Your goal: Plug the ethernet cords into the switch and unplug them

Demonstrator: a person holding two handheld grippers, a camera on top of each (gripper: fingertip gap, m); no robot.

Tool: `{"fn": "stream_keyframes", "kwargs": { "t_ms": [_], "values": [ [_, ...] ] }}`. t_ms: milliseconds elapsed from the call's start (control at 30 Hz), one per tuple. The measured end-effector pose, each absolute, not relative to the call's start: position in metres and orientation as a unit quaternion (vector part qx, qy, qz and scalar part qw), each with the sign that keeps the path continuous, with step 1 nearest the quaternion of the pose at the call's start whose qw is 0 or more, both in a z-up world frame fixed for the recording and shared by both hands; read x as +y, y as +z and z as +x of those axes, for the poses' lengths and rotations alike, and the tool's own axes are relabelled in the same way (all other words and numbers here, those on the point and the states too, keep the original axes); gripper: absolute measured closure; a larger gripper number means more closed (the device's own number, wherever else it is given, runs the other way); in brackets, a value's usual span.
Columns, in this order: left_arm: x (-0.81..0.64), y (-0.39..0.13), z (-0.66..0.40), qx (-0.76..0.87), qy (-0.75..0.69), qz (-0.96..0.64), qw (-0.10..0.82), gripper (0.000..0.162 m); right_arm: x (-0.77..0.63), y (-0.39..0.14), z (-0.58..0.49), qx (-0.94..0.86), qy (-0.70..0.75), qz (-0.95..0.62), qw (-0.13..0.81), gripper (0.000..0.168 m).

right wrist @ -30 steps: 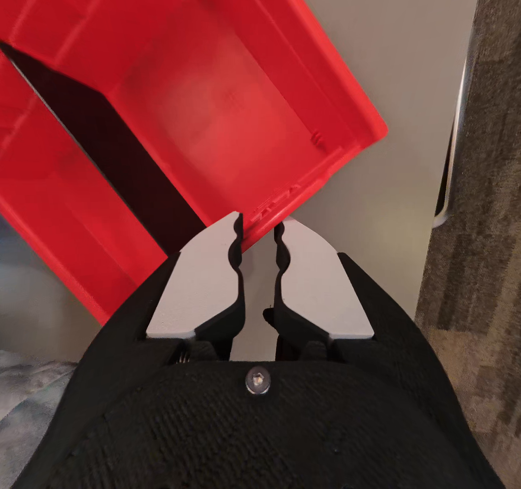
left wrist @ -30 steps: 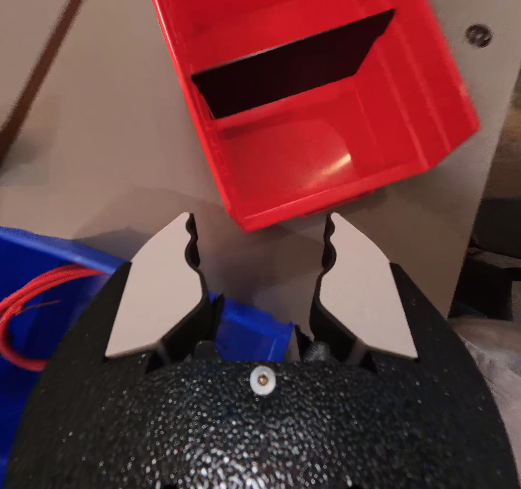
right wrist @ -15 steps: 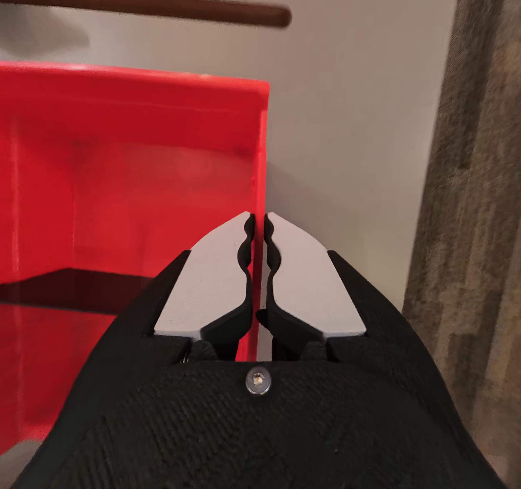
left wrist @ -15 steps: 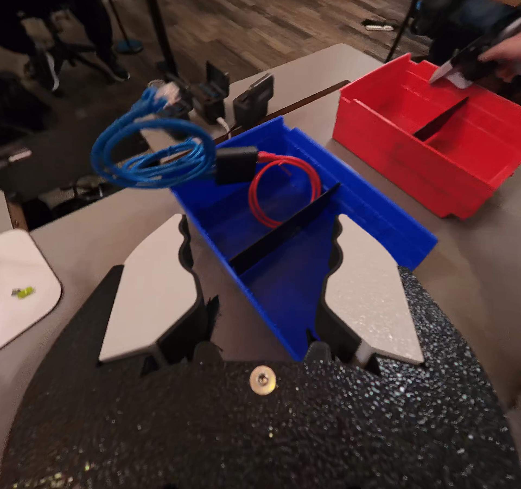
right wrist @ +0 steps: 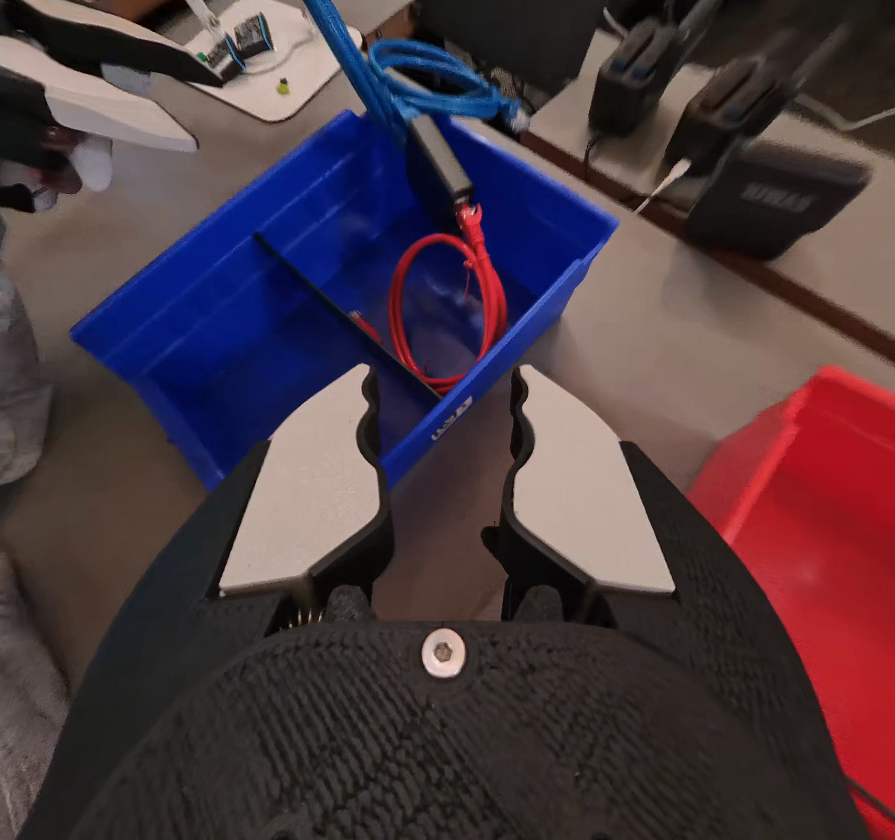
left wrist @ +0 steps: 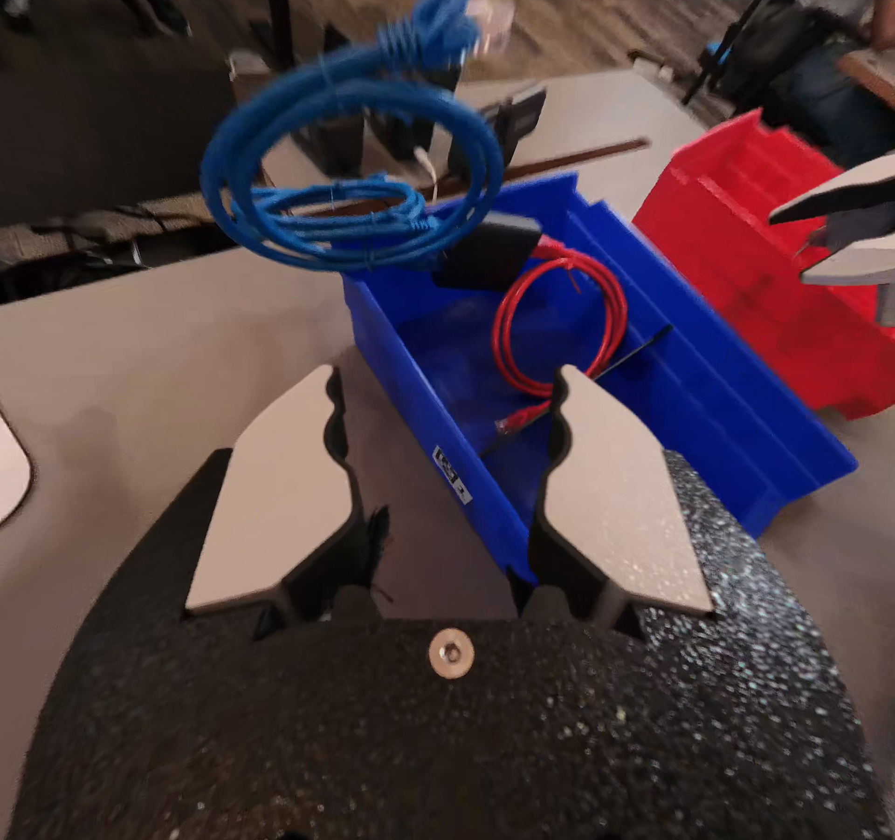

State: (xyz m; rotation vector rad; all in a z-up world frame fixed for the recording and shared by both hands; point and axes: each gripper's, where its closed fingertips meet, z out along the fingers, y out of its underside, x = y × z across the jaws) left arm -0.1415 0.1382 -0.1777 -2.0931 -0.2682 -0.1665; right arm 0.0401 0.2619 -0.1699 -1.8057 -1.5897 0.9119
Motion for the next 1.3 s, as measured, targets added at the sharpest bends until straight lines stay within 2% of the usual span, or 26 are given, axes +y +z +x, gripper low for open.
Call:
{"fn": "stream_keyframes", "kwargs": {
  "t_ms": [67,200,300,467,633,733,933,1100,1200,1300],
  "values": [
    [0.142,-0.199,-0.140,-0.103,-0.060,-0.888,0.444,0.070,0.256,-0.194,0.031,-0.577,0.353,-0.693,0.249,0.115],
    [0.151,-0.220,-0.127,-0.089,-0.110,-0.897,0.418,0.071,0.257,-0.227,0.020,-0.557,0.346,-0.723,0.217,0.119],
    [0.150,-0.228,-0.121,-0.085,-0.145,-0.897,0.410,0.078,0.257,-0.223,0.012,-0.542,0.357,-0.725,0.230,0.132],
    [0.132,-0.228,-0.121,-0.085,-0.178,-0.890,0.410,0.084,0.241,-0.224,-0.005,-0.575,0.320,-0.718,0.229,0.131],
    [0.085,-0.230,-0.153,-0.117,-0.128,-0.898,0.405,0.084,0.198,-0.225,-0.043,-0.622,0.307,-0.686,0.221,0.131],
    [0.050,-0.231,-0.176,-0.149,-0.099,-0.898,0.403,0.085,0.170,-0.227,-0.069,-0.657,0.294,-0.653,0.235,0.139],
    [0.021,-0.230,-0.209,-0.192,-0.095,-0.880,0.424,0.085,0.136,-0.227,-0.096,-0.710,0.254,-0.605,0.255,0.136],
    [0.023,-0.228,-0.205,-0.169,-0.123,-0.886,0.415,0.081,0.146,-0.177,-0.124,-0.711,0.252,-0.537,0.378,0.135],
    [0.030,-0.229,-0.203,-0.149,-0.130,-0.894,0.403,0.081,0.128,-0.174,-0.157,-0.747,0.278,-0.493,0.349,0.132],
    [0.033,-0.229,-0.199,-0.129,-0.147,-0.902,0.386,0.083,0.138,-0.198,-0.190,-0.783,0.226,-0.486,0.317,0.127]
  ]
}}
